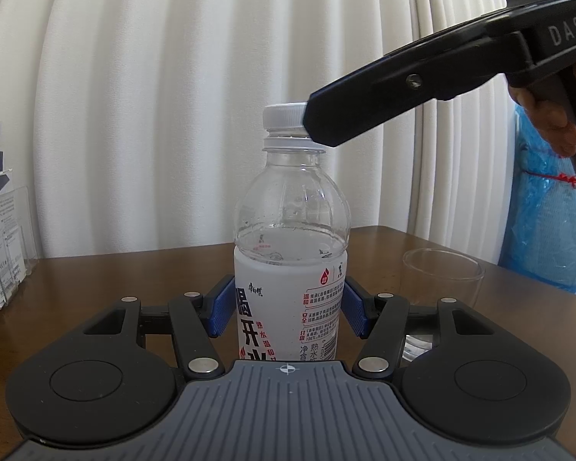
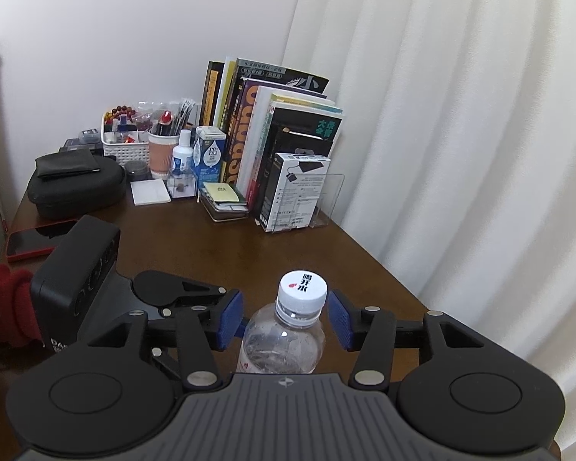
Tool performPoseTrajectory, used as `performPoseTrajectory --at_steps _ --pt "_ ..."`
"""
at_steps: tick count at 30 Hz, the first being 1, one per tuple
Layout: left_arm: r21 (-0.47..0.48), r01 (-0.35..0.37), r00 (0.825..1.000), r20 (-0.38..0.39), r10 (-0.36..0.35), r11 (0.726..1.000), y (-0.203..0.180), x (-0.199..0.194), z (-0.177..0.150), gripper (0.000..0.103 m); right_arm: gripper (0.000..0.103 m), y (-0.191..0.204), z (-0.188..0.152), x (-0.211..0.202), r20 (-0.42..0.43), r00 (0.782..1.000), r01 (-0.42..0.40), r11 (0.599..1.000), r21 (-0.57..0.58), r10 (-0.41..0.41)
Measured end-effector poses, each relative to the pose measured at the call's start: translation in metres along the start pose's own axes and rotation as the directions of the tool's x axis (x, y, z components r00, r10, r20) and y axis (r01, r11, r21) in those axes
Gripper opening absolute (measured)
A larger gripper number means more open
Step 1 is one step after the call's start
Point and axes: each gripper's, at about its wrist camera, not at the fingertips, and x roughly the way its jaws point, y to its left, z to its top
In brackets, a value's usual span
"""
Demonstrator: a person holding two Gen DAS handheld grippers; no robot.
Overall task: Unscrew bottle cap and pour
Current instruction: 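Open the right tool and rotate it back around the cap, then close the right tool on the cap and twist it while the left tool holds the bottle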
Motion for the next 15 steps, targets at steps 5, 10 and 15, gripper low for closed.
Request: performPoseTrajectory --at_steps 5,10,15 --pt "0.000 0.001 1.000 0.003 -0.001 1.000 0.001 -0.001 -0.001 0.058 0.053 -0.002 0.003 0.003 0.031 0.999 0.021 1.000 0.014 -0.021" --pt "-0.002 0.004 1.000 0.003 -0.004 1.000 0.003 -0.001 -0.002 0.058 0.045 -0.001 0.002 0.008 0.034 0.999 0.019 1.000 0.017 -0.019" --pt "-0.003 0.004 1.000 0.003 -0.004 1.000 0.003 -0.001 -0.003 0.058 0.045 -0.005 0.000 0.011 0.033 0.999 0.020 0.999 0.037 -0.021"
